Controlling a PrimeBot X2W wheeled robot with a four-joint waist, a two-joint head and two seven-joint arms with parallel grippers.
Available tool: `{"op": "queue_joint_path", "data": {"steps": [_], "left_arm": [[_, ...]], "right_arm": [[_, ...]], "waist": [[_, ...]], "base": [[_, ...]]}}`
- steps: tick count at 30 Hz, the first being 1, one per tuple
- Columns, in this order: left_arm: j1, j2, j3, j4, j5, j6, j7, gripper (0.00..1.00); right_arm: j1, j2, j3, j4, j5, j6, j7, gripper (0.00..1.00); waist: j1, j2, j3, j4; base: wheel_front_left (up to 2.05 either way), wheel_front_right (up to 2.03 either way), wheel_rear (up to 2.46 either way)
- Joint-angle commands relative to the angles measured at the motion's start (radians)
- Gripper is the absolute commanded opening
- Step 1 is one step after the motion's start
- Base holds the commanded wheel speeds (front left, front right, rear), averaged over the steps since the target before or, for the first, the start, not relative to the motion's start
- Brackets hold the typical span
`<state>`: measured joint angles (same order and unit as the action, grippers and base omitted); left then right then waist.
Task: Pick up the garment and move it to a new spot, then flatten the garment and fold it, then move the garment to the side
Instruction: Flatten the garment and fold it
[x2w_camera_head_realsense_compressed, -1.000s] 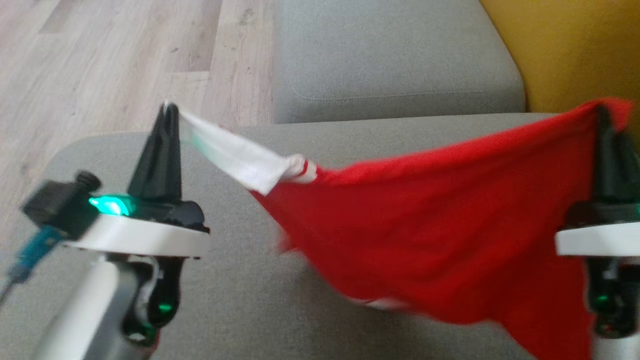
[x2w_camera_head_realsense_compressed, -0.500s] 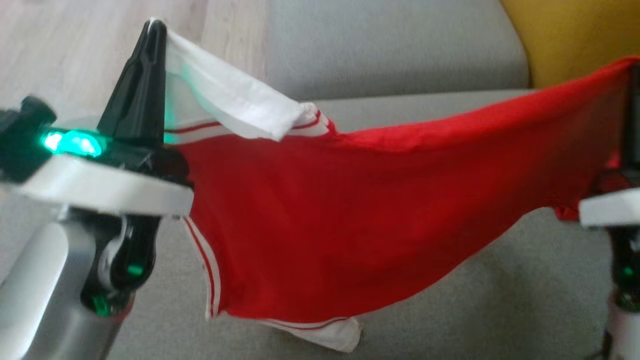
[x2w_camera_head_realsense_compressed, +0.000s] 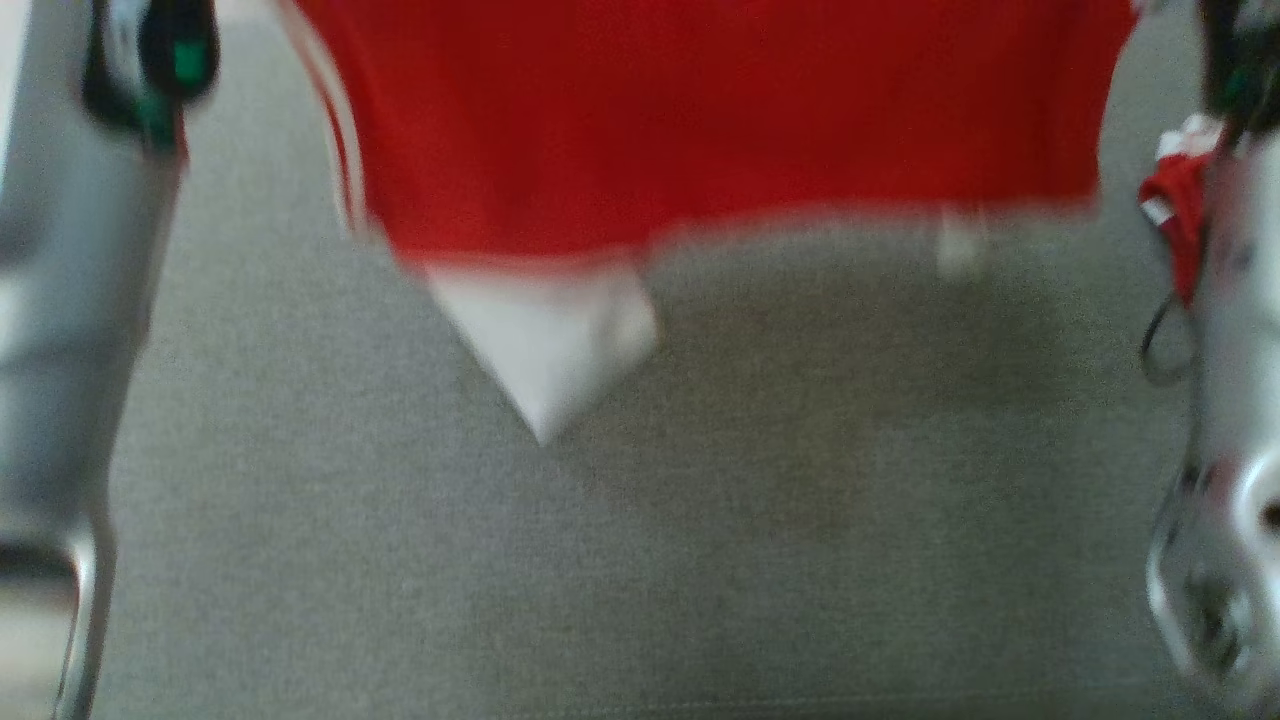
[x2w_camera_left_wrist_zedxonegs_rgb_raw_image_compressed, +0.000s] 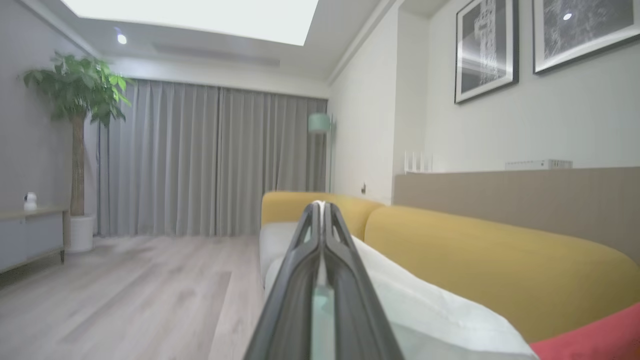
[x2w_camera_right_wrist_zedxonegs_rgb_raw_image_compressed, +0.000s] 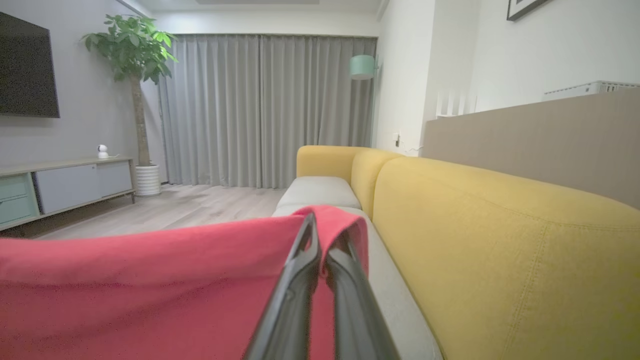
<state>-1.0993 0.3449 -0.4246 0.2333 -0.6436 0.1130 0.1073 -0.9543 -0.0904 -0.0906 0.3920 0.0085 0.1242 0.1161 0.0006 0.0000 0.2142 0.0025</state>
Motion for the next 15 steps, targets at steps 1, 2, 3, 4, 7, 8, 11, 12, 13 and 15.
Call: {"op": "queue_joint_path", "data": {"steps": [1, 2, 3, 4, 7, 8, 11, 12, 13, 15], "left_arm": [[-0.103, 0.017, 0.039, 0.019, 0.03, -0.008, -0.05, 0.0], [-0.156, 0.0, 0.038, 0.062, 0.052, -0.016, -0.106, 0.0], [-0.2, -0.019, 0.038, 0.104, 0.07, -0.021, -0.16, 0.0], [-0.233, -0.043, 0.039, 0.14, 0.075, -0.026, -0.207, 0.0], [-0.304, -0.097, 0.031, 0.224, 0.086, -0.052, -0.301, 0.0], [-0.316, -0.113, 0.029, 0.245, 0.083, -0.061, -0.314, 0.0], [-0.307, -0.142, 0.002, 0.296, 0.084, -0.097, -0.333, 0.0], [-0.293, -0.148, -0.006, 0.308, 0.084, -0.108, -0.337, 0.0], [-0.274, -0.153, -0.012, 0.318, 0.081, -0.115, -0.341, 0.0], [-0.227, -0.16, -0.018, 0.333, 0.071, -0.13, -0.347, 0.0]], "right_arm": [[-0.083, 0.001, 0.0, 0.019, -0.027, 0.007, -0.029, 0.0], [-0.135, 0.001, -0.018, 0.067, -0.052, 0.007, -0.05, 0.0], [-0.181, 0.001, -0.035, 0.112, -0.079, 0.007, -0.072, 0.0], [-0.219, 0.003, -0.051, 0.151, -0.107, 0.007, -0.094, 0.0], [-0.303, 0.004, -0.1, 0.244, -0.174, 0.007, -0.151, 0.0], [-0.323, 0.005, -0.114, 0.269, -0.193, 0.007, -0.168, 0.0], [-0.341, 0.012, -0.142, 0.347, -0.234, 0.007, -0.21, 0.0], [-0.337, 0.014, -0.15, 0.375, -0.242, 0.007, -0.221, 0.0], [-0.328, 0.016, -0.158, 0.402, -0.249, 0.007, -0.233, 0.0], [-0.303, 0.02, -0.169, 0.455, -0.264, 0.007, -0.256, 0.0]], "waist": [[-0.0006, 0.0, 0.065, 0.011], [-0.0006, 0.0, 0.075, 0.018], [-0.0006, 0.0, 0.08, 0.026], [-0.0006, 0.0, 0.084, 0.034], [-0.0006, 0.0, 0.1, 0.062], [-0.0006, 0.0, 0.11, 0.068], [-0.0006, 0.0, 0.144, 0.086], [-0.0006, 0.0, 0.156, 0.091], [-0.0006, 0.0, 0.168, 0.094], [-0.0006, 0.0, 0.191, 0.099]], "base": [[0.0, 0.0, 0.0], [0.0, 0.0, 0.0], [0.0, 0.0, 0.0], [0.0, 0.0, 0.0], [0.0, 0.0, 0.0], [0.0, 0.0, 0.0], [0.0, 0.0, 0.0], [0.0, 0.0, 0.0], [0.0, 0.0, 0.0], [0.0, 0.0, 0.0]]}}
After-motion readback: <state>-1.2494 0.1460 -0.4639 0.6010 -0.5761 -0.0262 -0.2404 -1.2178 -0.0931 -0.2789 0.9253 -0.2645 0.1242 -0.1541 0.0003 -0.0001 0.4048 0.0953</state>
